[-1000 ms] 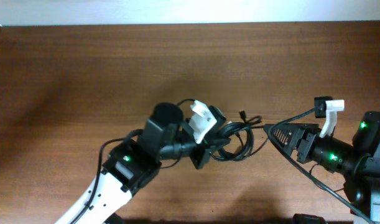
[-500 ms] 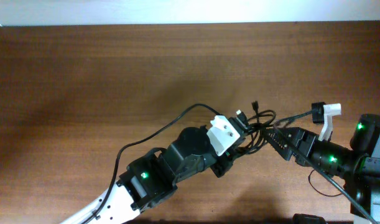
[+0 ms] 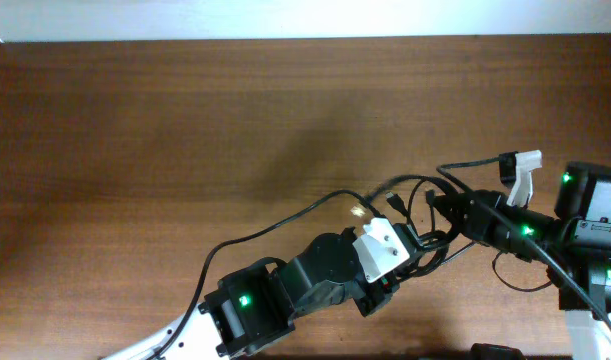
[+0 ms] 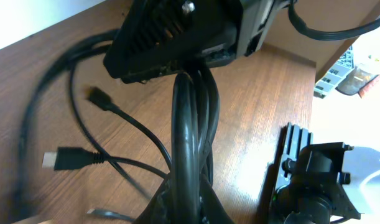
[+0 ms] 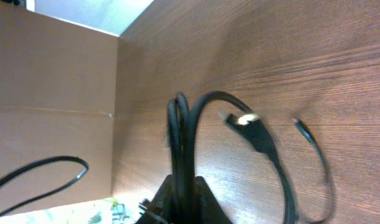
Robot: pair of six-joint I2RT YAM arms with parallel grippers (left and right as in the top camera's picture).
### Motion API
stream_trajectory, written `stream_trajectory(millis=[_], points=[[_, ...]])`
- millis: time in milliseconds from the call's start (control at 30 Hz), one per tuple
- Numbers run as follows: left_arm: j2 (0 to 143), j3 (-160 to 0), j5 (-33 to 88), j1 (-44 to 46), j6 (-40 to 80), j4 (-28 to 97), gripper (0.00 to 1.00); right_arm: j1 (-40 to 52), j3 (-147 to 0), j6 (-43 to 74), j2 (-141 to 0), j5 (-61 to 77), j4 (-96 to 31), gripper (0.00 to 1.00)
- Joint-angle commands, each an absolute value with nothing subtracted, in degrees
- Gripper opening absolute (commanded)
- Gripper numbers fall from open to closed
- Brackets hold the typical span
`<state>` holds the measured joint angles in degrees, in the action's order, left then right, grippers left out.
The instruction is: Untangle cables
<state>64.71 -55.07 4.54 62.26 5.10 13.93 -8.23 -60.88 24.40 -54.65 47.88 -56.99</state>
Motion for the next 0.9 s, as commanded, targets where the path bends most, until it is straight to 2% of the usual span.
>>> stream_trajectory(millis=[0,133,200,233,267,333,400,500,600,633,667,767,867], points=[[63.8,-55.5,4.6,62.2,4.2,12.9,0.0,-8.3,-61.8,23.4,-54.6,47.6,-57.0,0.04],[63.8,-55.5,1.5,62.2,4.2,12.9,0.02,-8.3,-61.8,23.4,-54.6,47.5,-57.0,0.04],[63.8,-55.5,1.6,62.2,4.2,13.0,0.22,-8.3,-61.8,23.4,-54.6,47.5,-57.0,0.04],[63.8,-55.5,1.7,62.2,4.2,13.4,0.49,-8.3,-61.8,23.4,-54.6,47.5,-56.9,0.04],[63.8,-55.5,1.8,62.2,4.2,14.2,0.63,-8.3,-61.8,23.4,-54.6,47.5,-56.5,0.04],[63.8,-55.5,3.5,62.2,4.2,14.6,0.72,-8.3,-61.8,23.4,-54.6,47.5,-56.1,0.04],[63.8,-55.5,4.8,62.2,4.2,14.6,0.75,-8.3,-61.8,23.4,-54.6,47.5,-56.1,0.04],[63.8,-55.5,4.7,62.2,4.2,14.7,0.75,-8.3,-61.8,23.4,-54.6,47.5,-56.1,0.04],[63.8,-55.5,4.7,62.2,4.3,14.6,0.6,-8.3,-61.8,22.5,-54.6,47.9,-56.2,0.04],[63.8,-55.5,4.8,62.2,4.8,14.6,0.58,-8.3,-61.8,19.8,-54.6,49.5,-56.1,0.04],[63.8,-55.6,5.0,62.0,7.1,14.5,0.63,-8.3,-61.8,17.4,-54.6,49.9,-56.4,0.04],[63.8,-55.6,14.2,58.5,14.3,13.7,0.67,-8.3,-61.8,13.6,-54.6,50.1,-56.6,0.04],[63.8,-55.6,21.5,55.7,18.7,13.5,0.65,-8.3,-61.8,7.6,-54.6,52.6,-56.6,0.04]])
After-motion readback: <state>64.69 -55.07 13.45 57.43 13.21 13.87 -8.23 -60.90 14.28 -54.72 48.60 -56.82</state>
